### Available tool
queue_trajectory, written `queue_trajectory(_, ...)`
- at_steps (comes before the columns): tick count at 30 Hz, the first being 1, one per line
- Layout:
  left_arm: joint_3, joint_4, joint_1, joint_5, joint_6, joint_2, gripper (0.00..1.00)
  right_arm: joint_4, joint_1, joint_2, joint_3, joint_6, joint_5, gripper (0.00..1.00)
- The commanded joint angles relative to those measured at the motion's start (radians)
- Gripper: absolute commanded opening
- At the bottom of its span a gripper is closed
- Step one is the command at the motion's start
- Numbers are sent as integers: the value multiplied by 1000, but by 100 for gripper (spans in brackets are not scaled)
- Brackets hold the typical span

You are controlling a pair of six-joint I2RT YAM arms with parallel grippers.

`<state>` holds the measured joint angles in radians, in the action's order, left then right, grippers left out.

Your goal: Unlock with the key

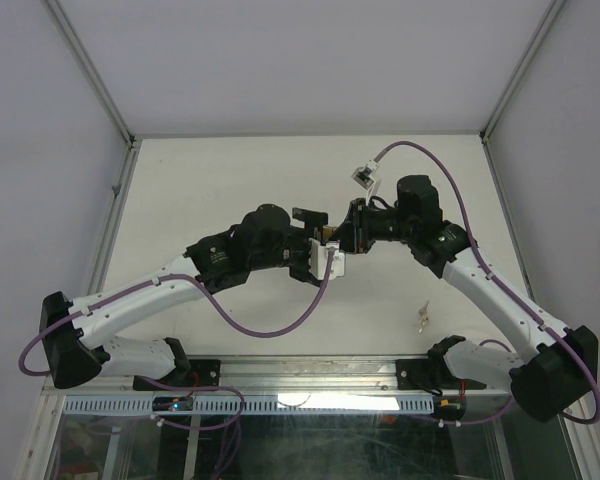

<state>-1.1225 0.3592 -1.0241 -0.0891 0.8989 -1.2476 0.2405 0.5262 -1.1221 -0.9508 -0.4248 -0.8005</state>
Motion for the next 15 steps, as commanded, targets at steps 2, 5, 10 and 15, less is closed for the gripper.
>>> queue_trajectory(2, -47, -7, 16, -42, -16, 6, 84, -75, 5, 55, -66, 3, -55, 0)
queue_trajectory(5, -46, -6, 16, -52, -12, 7, 73, -76, 6, 57, -67, 3, -52, 0)
queue_trajectory(10, -52, -34, 16, -53, -10, 6, 37, -79, 5, 57, -64, -2, -59, 0)
queue_trajectory(15, -56, -49, 16, -18, -9, 1, 0, -55, 3, 61, -62, 4, -35, 5)
